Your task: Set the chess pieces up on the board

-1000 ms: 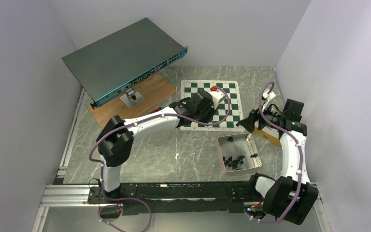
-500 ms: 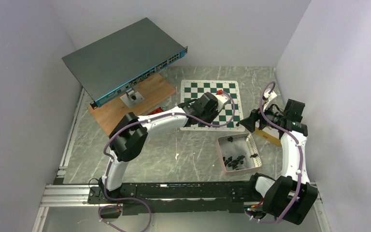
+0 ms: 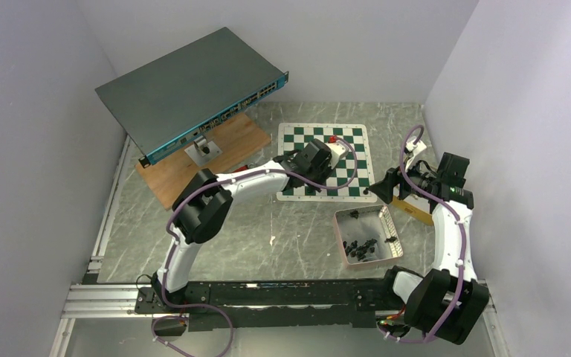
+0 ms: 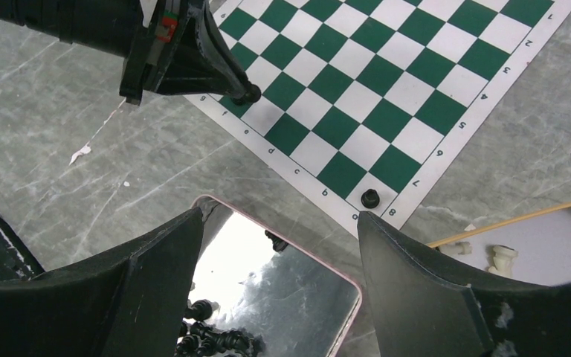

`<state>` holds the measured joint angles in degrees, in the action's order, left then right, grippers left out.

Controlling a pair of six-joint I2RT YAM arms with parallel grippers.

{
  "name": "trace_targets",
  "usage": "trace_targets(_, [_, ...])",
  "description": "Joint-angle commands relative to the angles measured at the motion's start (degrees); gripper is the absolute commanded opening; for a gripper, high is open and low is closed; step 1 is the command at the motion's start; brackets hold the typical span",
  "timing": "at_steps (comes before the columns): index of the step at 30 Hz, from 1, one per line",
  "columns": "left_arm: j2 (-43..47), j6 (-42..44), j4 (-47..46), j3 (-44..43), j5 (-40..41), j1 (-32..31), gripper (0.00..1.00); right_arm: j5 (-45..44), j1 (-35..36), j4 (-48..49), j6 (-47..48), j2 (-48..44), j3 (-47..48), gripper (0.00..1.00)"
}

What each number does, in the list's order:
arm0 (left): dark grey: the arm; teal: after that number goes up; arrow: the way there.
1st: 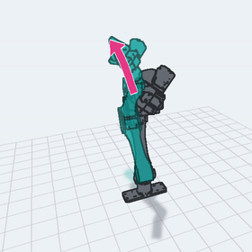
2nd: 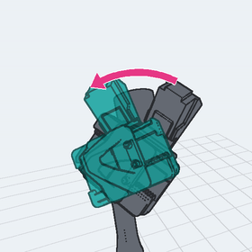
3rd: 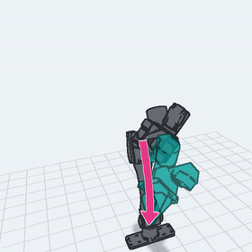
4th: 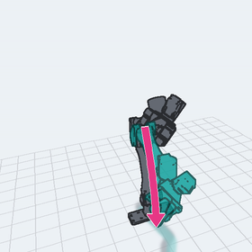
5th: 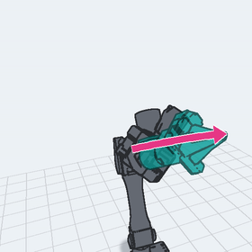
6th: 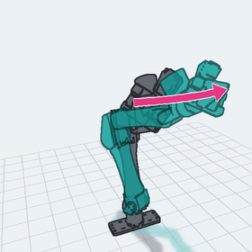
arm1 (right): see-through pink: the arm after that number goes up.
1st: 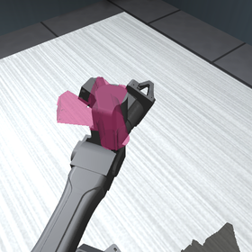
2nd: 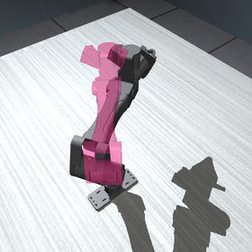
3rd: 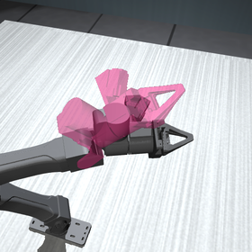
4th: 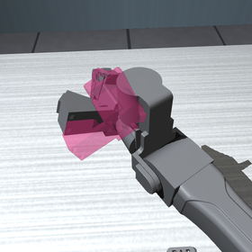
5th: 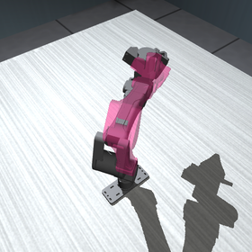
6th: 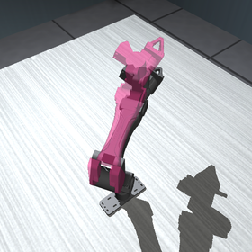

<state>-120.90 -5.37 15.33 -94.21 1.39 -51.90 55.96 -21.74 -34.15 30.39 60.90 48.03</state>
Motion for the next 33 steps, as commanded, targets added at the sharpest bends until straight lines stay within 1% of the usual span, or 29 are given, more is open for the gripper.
trace_targets(1, [-1.30, -0.90, -2.53, -3.10, -2.59, 0.66, 0.00, 1.16, -0.44, 0.71, 0.76, 0.01, -0.13, 0.78])
trace_targets(9, [-2.46, -1.75, -2.42, -3.86, -5.14, 1.52, 0.00, 1.16, -0.55, 0.58, 0.89, 0.23, -0.04, 0.78])
trace_targets(33, [-3.90, -2.02, -0.49, -4.12, -6.89, 1.71, 0.00, 0.99, -0.81, 0.67, 0.98, 0.09, -0.13, 0.79])
